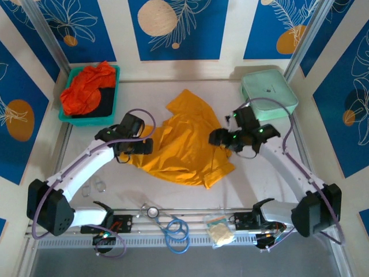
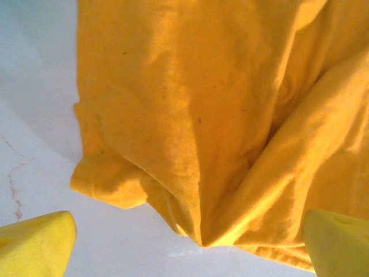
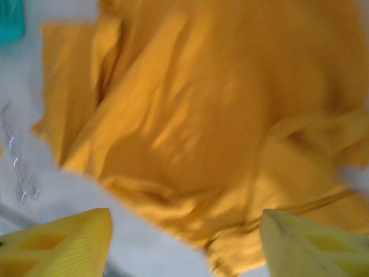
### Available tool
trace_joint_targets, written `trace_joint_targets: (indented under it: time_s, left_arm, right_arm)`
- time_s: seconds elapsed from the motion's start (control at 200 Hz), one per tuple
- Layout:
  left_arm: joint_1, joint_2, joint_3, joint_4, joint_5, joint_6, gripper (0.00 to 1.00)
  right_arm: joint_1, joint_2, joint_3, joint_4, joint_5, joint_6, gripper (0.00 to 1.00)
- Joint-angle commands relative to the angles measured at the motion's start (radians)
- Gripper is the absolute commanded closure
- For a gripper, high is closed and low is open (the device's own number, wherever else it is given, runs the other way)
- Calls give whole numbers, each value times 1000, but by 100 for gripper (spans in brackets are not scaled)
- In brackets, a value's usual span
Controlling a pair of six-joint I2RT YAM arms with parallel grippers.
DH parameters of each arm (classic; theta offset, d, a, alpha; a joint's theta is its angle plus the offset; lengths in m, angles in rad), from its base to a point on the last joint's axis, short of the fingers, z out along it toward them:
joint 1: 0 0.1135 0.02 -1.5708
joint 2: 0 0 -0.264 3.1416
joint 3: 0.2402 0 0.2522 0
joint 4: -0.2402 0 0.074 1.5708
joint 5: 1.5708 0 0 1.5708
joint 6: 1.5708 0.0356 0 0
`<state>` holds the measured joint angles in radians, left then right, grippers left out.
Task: Fold and stack the t-shirts
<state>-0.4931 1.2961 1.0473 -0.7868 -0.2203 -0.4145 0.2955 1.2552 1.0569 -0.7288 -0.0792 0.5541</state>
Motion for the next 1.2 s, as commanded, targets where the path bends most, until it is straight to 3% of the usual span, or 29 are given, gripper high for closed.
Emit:
trace_joint_targets:
  time_s: [0.0, 0.13, 0.44, 0.65, 0.725, 0.81, 0.826, 0.981, 1.076, 1.196]
  left_arm:
    - [11, 84, 19, -33, -58, -34, 1]
    - [33, 183, -1, 51, -72, -84, 6]
    - [44, 386, -8, 215, 28, -114, 17]
    - [45, 447, -71, 283, 43, -122, 42]
    - [47, 466, -82, 299, 54, -121, 50]
    - [50, 480, -86, 307, 55, -116, 62]
    - [51, 481, -86, 307, 55, -115, 64]
    - [63, 484, -96, 299, 22, -97, 100]
    - [76, 483, -102, 290, 0, -84, 100]
    - [82, 482, -103, 291, 0, -79, 100]
  right_arm:
    - [-138, 117, 5, -19, 14, -40, 44]
    - [-187, 207, -45, 46, 22, 20, 46]
    - [-168, 326, -156, 127, 46, 105, 50]
    - [-132, 426, -129, 152, 64, 111, 57]
    - [-115, 461, -83, 138, 94, 97, 69]
    - [-114, 486, -28, 109, 123, 80, 96]
    - [-113, 487, -13, 95, 141, 73, 100]
    - [-97, 402, 93, -16, 351, -22, 100]
    - [-45, 318, 164, -77, 585, -117, 100]
    - [91, 255, 198, -87, 968, -264, 100]
